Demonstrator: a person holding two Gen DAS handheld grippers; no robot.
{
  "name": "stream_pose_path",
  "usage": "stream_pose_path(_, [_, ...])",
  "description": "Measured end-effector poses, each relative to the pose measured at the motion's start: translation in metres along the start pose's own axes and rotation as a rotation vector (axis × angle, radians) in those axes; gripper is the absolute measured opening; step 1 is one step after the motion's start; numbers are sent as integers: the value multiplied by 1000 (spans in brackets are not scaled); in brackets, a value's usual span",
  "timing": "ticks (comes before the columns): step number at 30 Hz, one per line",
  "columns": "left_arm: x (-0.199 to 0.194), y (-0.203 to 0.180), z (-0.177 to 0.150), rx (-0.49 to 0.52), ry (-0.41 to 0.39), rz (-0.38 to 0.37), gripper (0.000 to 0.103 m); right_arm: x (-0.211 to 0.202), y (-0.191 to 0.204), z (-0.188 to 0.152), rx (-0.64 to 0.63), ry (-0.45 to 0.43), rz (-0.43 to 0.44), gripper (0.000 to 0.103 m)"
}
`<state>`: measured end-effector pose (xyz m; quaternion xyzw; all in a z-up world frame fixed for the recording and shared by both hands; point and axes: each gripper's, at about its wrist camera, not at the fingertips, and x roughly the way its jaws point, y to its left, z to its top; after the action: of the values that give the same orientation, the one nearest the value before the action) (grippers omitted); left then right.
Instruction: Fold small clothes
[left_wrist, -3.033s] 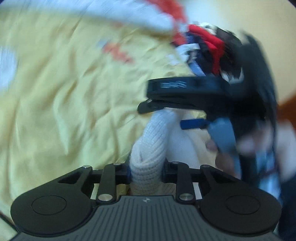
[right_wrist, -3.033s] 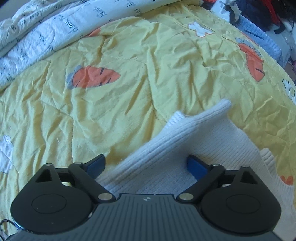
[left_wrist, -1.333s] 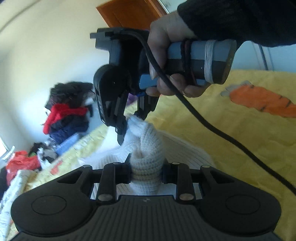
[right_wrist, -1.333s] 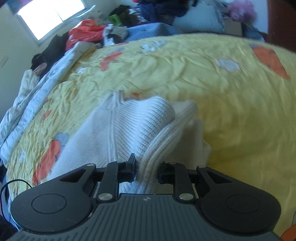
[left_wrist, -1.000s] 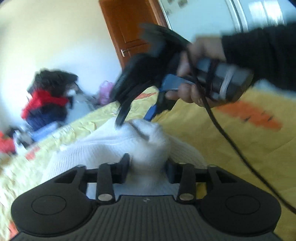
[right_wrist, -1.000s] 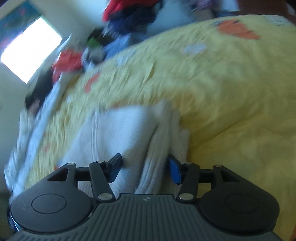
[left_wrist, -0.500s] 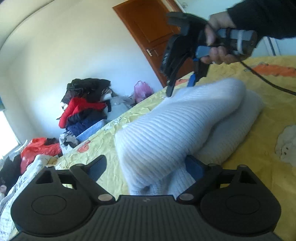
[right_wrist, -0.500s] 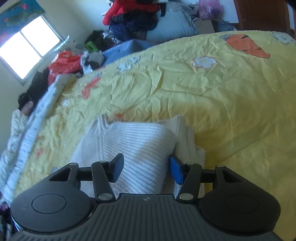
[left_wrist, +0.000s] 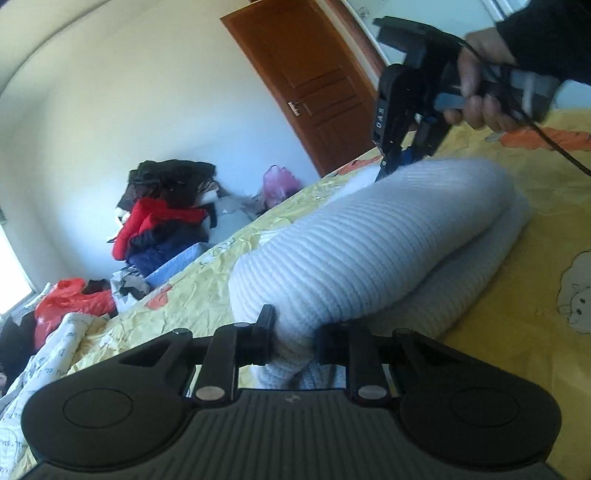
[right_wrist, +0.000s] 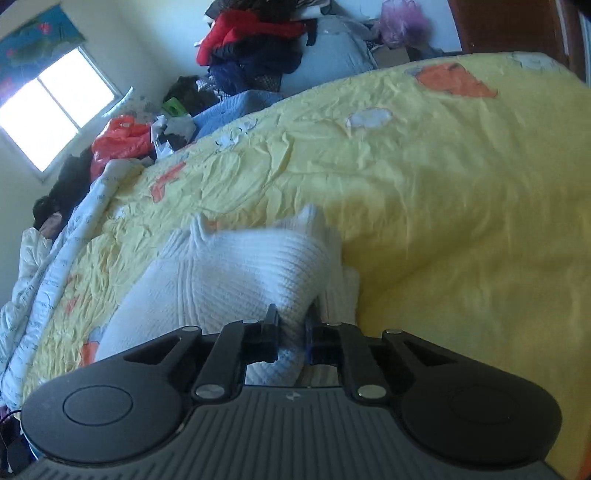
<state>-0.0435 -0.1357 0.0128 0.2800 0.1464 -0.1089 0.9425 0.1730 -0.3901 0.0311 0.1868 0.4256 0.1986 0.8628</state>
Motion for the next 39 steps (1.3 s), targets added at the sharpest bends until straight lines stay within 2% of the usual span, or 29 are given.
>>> stream_pose_path(1, [-1, -1, 1, -8, 5, 1, 20, -2, 0, -2, 24, -18, 9, 17])
stream_pose_path(2, [-1, 1, 2, -15, 12, -4, 21, -5, -1, -3, 59, -24, 14, 31])
stream_pose_path(3, [-2, 4, 2, -23, 21, -10, 24, -9, -1, -3, 90, -25, 14, 36])
stream_pose_path(6, [-5, 21, 3, -55, 37, -46, 27, -30, 7, -7, 93, -39, 42, 46])
stream_pose_path(8, [-12, 26, 0, -67, 39, -58, 34, -47, 12, -14, 80, -39, 74, 50])
stream_pose_path(10, [-14, 24, -5, -42, 37, -33, 46, -55, 18, -22, 51, -10, 91, 50])
stream_pose_path(14, [-6, 18, -4, -32, 30, -13, 48, -44, 30, -41, -14, 89, 25, 50])
stream_pose_path(15, [-4, 17, -3, -36, 27, -21, 47, -41, 33, -46, -24, 97, 27, 45])
stream_pose_path(16, [-1, 16, -2, -37, 27, -32, 39, -40, 35, -50, -31, 91, 45, 40])
stream_pose_path(17, [3, 15, -2, -34, 30, -39, 29, -40, 38, -53, -44, 86, 61, 25])
stream_pose_path(18, [3, 14, -1, -32, 25, -31, 24, -43, 41, -53, -57, 74, 67, 22])
stream_pose_path(21, [-3, 28, 1, -83, 8, -79, 18, -60, 44, -57, -117, 39, 24, 19])
stream_pose_path(23, [-2, 28, -4, -69, 16, -96, 18, -55, 30, -65, -92, 63, 11, 17])
stream_pose_path(24, [-1, 23, -8, -48, 13, -82, 19, -52, 25, -68, -70, 57, 24, 17])
stream_pose_path(25, [-1, 20, -9, -33, 12, -69, 22, -52, 24, -69, -46, 43, 30, 19])
stream_pose_path(26, [-3, 20, -8, -30, 16, -68, 23, -51, 25, -69, -30, 31, 20, 28])
stream_pose_path(27, [-5, 24, -7, -47, 26, -89, 28, -51, 26, -68, -20, 21, 20, 36])
stream_pose_path(28, [-8, 31, -5, -70, 36, -125, 40, -53, 26, -67, -2, 21, 35, 41])
stream_pose_path(29, [-12, 39, -4, -85, 40, -166, 48, -56, 25, -65, 19, 28, 49, 53])
stream_pose_path(30, [-19, 49, -5, -97, 25, -213, 67, -61, 22, -62, 44, 29, 69, 64])
stream_pose_path(31, [-26, 59, -6, -107, -4, -242, 84, -68, 18, -59, 72, 3, 99, 71])
stream_pose_path(32, [-32, 71, -8, -124, -38, -258, 90, -77, 15, -56, 93, -45, 108, 85])
stream_pose_path(33, [-33, 86, -8, -157, -58, -266, 96, -83, 11, -53, 104, -98, 101, 97])
stream_pose_path(35, [-19, 110, -5, -255, -25, -274, 97, -87, -2, -47, 134, -166, 72, 98])
stream_pose_path(37, [19, 141, -5, -480, 71, -314, 97, -76, -20, -39, 205, -153, 56, 96])
stream_pose_path(39, [69, 166, -15, -752, 213, -379, 97, -54, -37, -34, 290, -106, 61, 94])
